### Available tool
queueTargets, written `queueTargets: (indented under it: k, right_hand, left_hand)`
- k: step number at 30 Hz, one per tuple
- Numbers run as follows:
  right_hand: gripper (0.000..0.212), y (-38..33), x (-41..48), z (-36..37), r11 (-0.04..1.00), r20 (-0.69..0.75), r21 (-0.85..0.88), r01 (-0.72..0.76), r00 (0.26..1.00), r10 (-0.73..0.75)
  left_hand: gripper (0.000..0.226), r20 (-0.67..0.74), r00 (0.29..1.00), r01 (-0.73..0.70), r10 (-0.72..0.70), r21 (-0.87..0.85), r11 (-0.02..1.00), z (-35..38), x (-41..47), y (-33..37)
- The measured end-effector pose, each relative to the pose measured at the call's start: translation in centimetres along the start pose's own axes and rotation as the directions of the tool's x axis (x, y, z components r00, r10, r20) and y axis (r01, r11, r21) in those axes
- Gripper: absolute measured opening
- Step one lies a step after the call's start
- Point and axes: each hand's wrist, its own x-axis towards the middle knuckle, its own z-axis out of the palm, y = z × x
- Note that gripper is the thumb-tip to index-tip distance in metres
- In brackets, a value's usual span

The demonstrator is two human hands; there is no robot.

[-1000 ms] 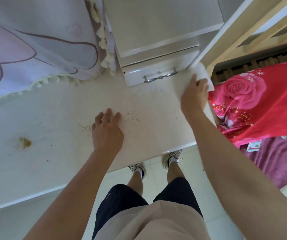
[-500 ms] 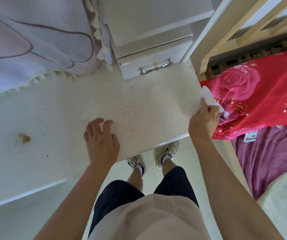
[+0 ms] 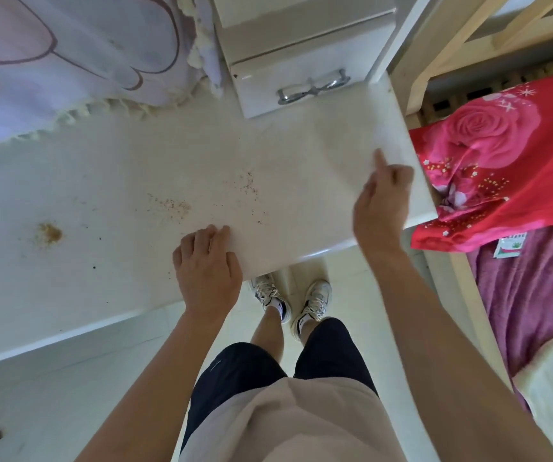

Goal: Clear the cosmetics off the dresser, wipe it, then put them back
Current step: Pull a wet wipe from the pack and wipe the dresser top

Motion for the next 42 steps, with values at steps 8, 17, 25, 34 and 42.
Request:
queueTargets:
  k: [8, 17, 25, 34, 42]
  right_hand:
    - [0.051, -0.9, -4.2, 0.5, 0.978, 0.274, -0.204, 0.040, 0.962, 0.018]
    - [0.036, -9.0, -5.0, 1.1, 0.929, 0.504, 0.323, -0.180, 0.863, -0.008]
    - [0.056, -0.3, 0.7, -1.9, 0.925, 0.201, -0.318, -0.208, 0.939, 0.280]
    - [0.063, -17.2, -9.5, 9.3, 0.939, 0.594, -0.079, 0.335, 0.772, -0.226]
    - [0.045, -13.3, -1.5, 6.3, 0.995, 0.093, 0.092, 0.034, 0.995, -0.042]
  left_hand:
    - [0.048, 0.094, 0.994, 0.056, -0.048, -0.080, 0.995, 0.0, -1.1, 0.1]
    - [0.038, 0.049, 0.987, 0.157, -0.151, -0.176, 0.972, -3.1, -1.6, -1.1]
    - [0.047, 0.011, 0.975, 0.221, -0.221, -0.018, 0.975, -3.7, -0.2, -6.0]
    - [0.039, 0.004, 0.992, 0.128, -0.128, -0.039, 0.991, -3.5, 0.8, -10.4]
    - [0.030, -0.038, 0.998, 0.058, -0.059, -0.026, 0.998, -2.9, 1.2, -11.3]
